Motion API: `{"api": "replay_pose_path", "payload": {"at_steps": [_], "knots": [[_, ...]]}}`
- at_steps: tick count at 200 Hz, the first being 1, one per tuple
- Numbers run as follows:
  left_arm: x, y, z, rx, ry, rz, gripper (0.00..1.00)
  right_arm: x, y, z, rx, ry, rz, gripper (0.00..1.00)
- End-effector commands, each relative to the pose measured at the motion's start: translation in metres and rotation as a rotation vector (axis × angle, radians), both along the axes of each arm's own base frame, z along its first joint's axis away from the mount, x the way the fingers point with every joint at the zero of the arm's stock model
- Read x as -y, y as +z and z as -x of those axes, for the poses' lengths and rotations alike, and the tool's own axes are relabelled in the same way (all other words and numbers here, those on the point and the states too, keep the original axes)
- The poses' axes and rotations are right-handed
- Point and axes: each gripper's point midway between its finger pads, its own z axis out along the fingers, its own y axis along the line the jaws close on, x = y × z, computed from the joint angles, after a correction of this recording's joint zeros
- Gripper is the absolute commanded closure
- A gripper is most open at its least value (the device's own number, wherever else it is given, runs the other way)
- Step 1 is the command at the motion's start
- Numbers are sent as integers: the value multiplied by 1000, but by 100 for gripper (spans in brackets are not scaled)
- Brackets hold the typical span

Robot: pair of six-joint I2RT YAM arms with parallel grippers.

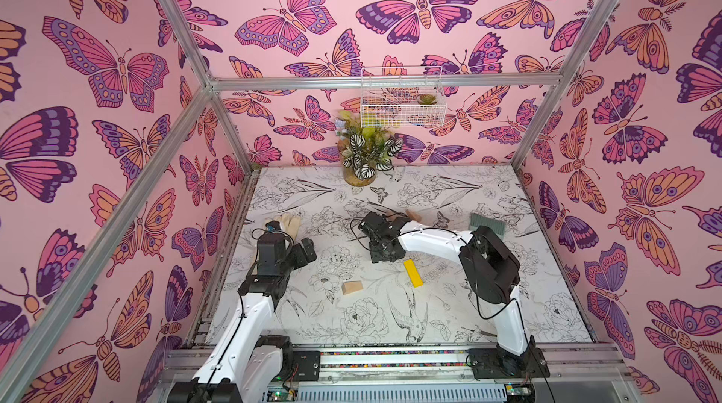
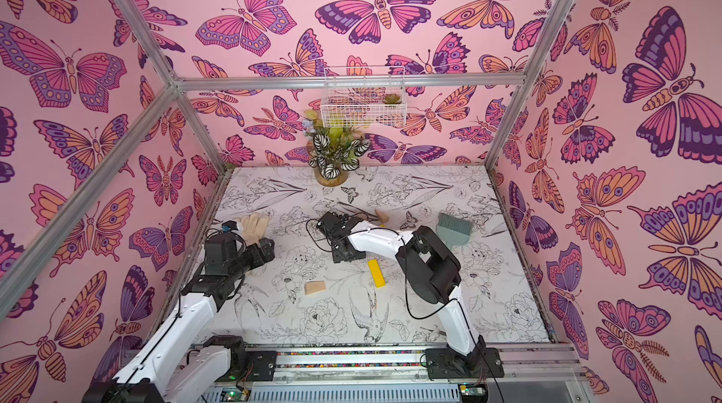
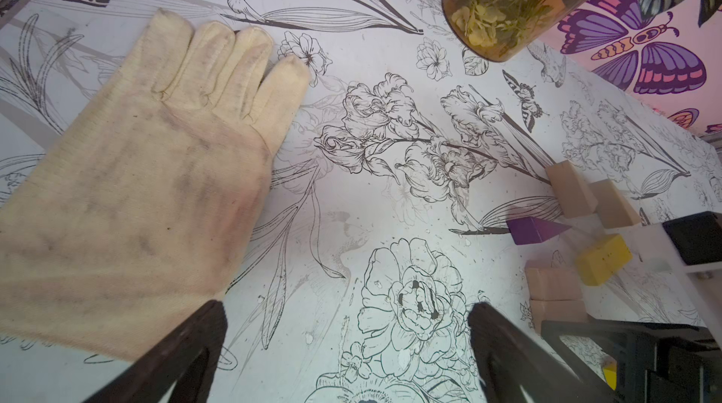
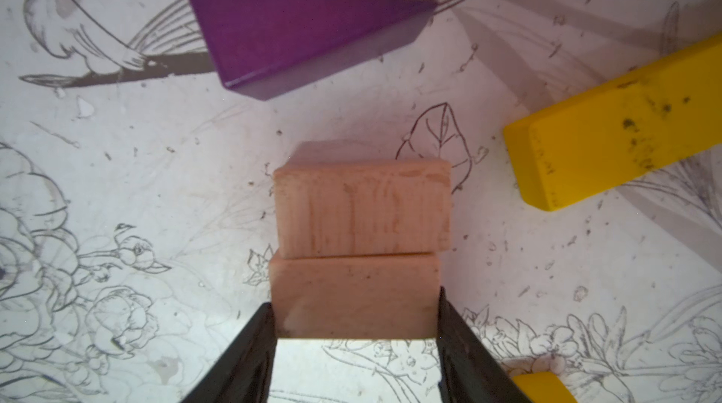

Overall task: Assemble a small pinwheel with building blocks
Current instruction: Assemble the building block at the center of the board.

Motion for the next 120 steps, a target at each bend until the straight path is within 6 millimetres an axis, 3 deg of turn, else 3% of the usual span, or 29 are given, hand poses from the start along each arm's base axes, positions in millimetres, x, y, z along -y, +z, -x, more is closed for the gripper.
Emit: {"api": "replay_pose_path", "payload": {"at_steps": [1, 50, 120], "knots": [[0, -6, 3, -24, -7, 4, 0, 5, -9, -1, -19, -21, 15, 41], [0, -6, 3, -26, -7, 6, 0, 6, -10, -2, -21, -20, 19, 35], [1, -6, 3, -25, -10, 9, 0, 1, -8, -3, -17, 1, 2, 18]]}}
